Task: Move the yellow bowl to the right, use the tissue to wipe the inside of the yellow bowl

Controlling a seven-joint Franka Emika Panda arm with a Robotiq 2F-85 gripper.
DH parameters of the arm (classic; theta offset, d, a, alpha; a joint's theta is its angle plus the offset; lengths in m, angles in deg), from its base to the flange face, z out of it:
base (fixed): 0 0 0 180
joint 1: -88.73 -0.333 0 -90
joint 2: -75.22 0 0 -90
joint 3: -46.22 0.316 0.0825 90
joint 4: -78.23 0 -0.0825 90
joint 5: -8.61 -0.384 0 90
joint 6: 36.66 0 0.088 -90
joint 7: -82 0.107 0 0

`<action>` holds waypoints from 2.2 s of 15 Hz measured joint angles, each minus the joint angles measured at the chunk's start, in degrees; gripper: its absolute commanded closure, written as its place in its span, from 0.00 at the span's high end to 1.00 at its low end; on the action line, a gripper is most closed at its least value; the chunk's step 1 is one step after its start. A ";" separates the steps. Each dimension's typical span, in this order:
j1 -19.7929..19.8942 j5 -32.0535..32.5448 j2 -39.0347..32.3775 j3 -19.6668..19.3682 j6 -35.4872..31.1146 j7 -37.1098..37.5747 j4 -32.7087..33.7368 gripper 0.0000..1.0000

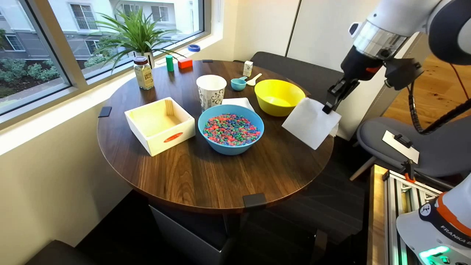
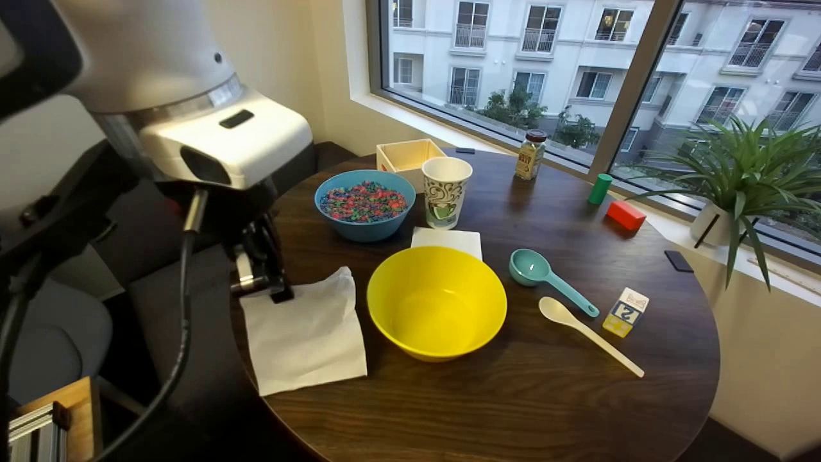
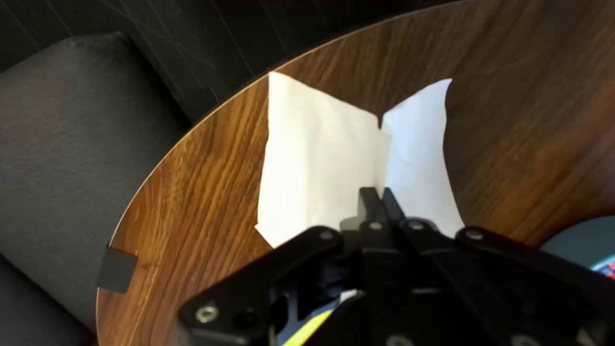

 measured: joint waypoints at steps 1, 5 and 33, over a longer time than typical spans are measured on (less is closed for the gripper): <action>0.15 0.01 1.43 0.00 0.51 0.00 0.48 0.00; 1.27 0.01 5.68 -0.52 0.69 0.00 3.35 0.00; 3.09 -1.21 -22.06 -3.57 -9.83 -6.13 14.36 0.00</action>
